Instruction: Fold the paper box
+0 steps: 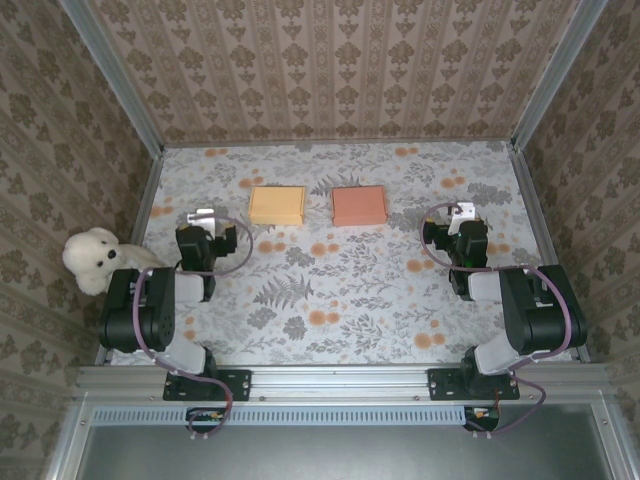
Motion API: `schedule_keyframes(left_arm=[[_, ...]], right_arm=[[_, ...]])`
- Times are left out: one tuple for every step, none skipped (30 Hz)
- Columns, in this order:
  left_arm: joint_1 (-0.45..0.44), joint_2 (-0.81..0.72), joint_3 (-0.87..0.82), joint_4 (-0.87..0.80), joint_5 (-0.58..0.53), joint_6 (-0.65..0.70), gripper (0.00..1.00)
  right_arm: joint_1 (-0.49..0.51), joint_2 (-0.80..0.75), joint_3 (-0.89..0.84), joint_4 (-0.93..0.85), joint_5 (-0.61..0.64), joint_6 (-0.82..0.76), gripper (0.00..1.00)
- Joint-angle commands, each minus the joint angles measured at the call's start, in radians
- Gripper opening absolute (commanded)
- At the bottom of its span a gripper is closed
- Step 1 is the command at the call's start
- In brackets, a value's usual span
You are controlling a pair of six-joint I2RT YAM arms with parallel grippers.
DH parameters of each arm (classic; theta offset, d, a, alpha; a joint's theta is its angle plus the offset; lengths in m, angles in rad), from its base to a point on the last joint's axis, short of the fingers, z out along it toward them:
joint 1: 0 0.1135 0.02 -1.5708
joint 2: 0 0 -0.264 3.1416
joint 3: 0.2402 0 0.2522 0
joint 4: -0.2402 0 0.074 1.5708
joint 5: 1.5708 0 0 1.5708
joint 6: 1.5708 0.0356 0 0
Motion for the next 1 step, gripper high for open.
schedule_keyframes(left_arm=[[0.015,-0.009,0.016,-0.006,0.088,0.008,1.00]], right_arm=[[0.003,0.001,0.008,-0.005,-0.020,0.011,1.00]])
